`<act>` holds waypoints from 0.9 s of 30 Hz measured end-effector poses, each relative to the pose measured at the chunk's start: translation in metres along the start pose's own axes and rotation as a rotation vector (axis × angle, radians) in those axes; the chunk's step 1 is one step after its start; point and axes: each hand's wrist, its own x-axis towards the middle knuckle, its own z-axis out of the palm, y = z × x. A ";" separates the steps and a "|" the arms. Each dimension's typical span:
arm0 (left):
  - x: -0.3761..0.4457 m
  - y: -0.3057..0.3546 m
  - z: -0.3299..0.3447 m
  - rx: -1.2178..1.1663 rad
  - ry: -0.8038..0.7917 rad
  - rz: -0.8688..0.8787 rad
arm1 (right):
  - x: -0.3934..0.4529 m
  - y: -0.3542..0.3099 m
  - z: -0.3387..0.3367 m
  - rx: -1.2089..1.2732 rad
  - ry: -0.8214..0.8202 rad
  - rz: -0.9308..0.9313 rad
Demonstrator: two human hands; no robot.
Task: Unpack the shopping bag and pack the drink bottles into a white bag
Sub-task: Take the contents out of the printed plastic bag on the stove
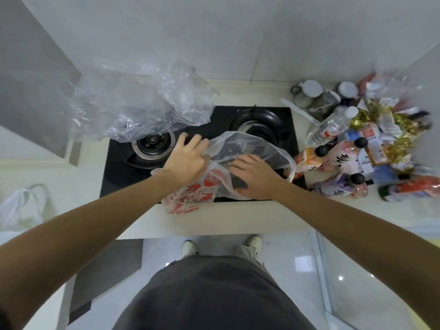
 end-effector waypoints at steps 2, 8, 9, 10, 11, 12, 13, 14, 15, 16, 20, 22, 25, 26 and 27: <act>0.008 0.007 0.008 -0.090 0.029 0.144 | -0.002 0.003 0.006 0.036 -0.036 0.022; 0.029 0.018 0.010 -0.152 -0.272 0.175 | -0.012 0.019 0.031 0.108 -0.103 0.106; 0.031 0.018 0.013 -0.126 -0.280 0.182 | -0.015 0.021 0.034 0.100 -0.138 0.124; 0.033 0.017 0.015 -0.105 -0.274 0.181 | -0.019 0.022 0.038 0.077 -0.192 0.143; 0.035 0.017 0.017 -0.086 -0.277 0.166 | -0.023 0.023 0.041 0.044 -0.249 0.157; 0.037 0.016 0.018 -0.067 -0.305 0.143 | -0.028 0.024 0.044 0.022 -0.298 0.169; 0.038 0.016 0.016 -0.044 -0.366 0.107 | -0.031 0.025 0.046 0.019 -0.334 0.181; 0.040 0.016 0.013 -0.037 -0.433 0.063 | -0.033 0.026 0.045 0.026 -0.363 0.189; 0.041 0.015 0.009 -0.031 -0.493 0.020 | -0.034 0.026 0.042 0.031 -0.383 0.189; 0.043 0.014 0.007 -0.026 -0.531 -0.026 | -0.035 0.027 0.037 0.028 -0.395 0.177; 0.040 0.004 -0.002 0.055 -0.594 -0.131 | -0.039 0.035 0.015 -0.033 -0.247 0.097; 0.036 0.000 -0.006 0.086 -0.632 -0.158 | -0.039 0.041 0.011 -0.126 -0.122 0.040; 0.026 -0.006 -0.011 0.149 -0.692 -0.193 | -0.035 0.050 0.005 -0.277 -0.145 0.002; 0.023 -0.007 -0.012 0.151 -0.716 -0.212 | -0.033 0.052 0.003 -0.290 -0.146 0.011; 0.020 -0.009 -0.013 0.144 -0.730 -0.224 | -0.033 0.053 0.000 -0.289 -0.158 0.029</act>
